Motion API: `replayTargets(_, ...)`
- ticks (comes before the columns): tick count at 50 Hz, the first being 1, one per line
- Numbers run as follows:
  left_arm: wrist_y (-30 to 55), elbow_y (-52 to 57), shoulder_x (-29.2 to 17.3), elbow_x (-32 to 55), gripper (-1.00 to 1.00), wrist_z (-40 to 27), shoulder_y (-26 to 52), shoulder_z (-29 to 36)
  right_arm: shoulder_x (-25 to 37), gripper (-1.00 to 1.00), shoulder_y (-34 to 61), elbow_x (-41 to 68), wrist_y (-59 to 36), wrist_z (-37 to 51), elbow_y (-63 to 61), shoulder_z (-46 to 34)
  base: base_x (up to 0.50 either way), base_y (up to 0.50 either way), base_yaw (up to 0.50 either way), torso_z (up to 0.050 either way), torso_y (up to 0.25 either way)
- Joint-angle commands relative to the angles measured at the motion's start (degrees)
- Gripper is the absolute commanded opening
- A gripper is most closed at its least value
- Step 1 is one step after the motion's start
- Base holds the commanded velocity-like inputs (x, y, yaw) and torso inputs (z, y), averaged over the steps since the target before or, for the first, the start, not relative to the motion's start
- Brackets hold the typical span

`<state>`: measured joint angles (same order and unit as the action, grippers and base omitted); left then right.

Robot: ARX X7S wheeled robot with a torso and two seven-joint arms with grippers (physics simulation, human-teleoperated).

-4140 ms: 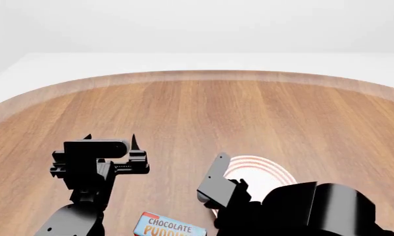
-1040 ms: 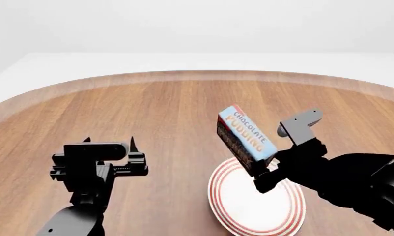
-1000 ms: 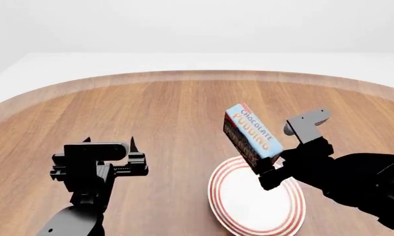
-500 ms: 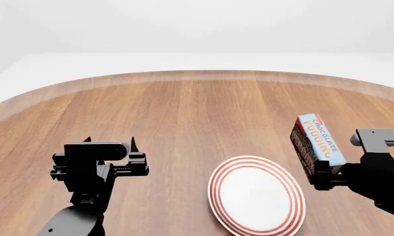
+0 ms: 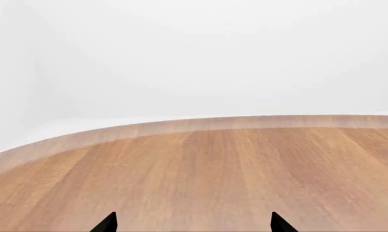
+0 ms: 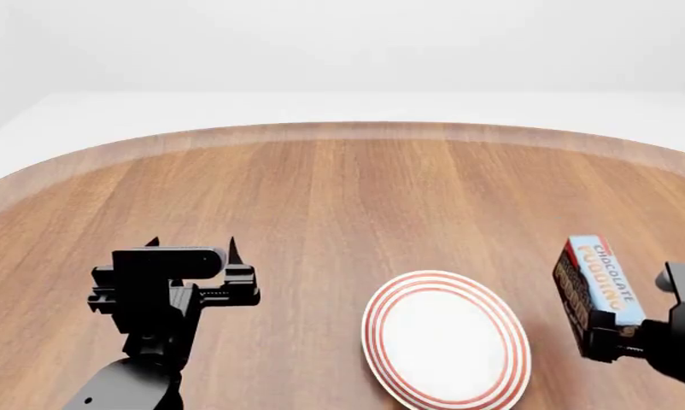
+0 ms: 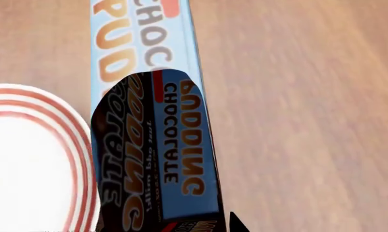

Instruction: Put the chocolate pudding to the right of the plate.

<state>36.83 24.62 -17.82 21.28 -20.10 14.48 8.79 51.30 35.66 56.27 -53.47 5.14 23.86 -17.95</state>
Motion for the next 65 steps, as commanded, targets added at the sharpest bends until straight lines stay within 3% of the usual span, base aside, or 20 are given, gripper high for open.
replayTargets(1, -0.31, -0.12, -0.15, 0.14, 1.0, -0.14, -0.26, 0.16, -0.75, -1.0, -0.02, -1.84, 1.64, -1.74, 3.08, -0.62, 0.0, 0.0, 0.0, 0.0, 0.0)
replayTargets(44, -0.2, 0.43, -0.87, 1.15, 1.0, -1.02, -0.3, 0.14, -3.93, -1.0, -0.44, -6.0, 5.99, -6.14, 12.72, -3.9, 0.0, 0.0, 0.0, 0.0, 0.0)
replayTargets(45, -0.22, 0.38, -0.87, 1.15, 1.0, -1.02, -0.3, 0.16, -3.88, 1.0, -0.44, -5.9, 5.9, -6.11, 12.59, -3.83, 0.0, 0.0, 0.0, 0.0, 0.0)
replayTargets(52, -0.41, 0.29, -0.92, 1.19, 1.0, -1.11, -0.4, 0.32, -2.6, 1.0, -1.19, -4.1, 5.32, -4.66, 9.23, -2.02, 0.0, 0.0, 0.0, 0.0, 0.0)
replayTargets(65, -0.56, 0.2, -1.09, 1.37, 1.0, -1.3, -0.41, 0.43, 4.86, 1.0, -3.66, 6.11, 1.95, 2.79, -9.31, 7.9, 0.0, 0.0, 0.0, 0.0, 0.0)
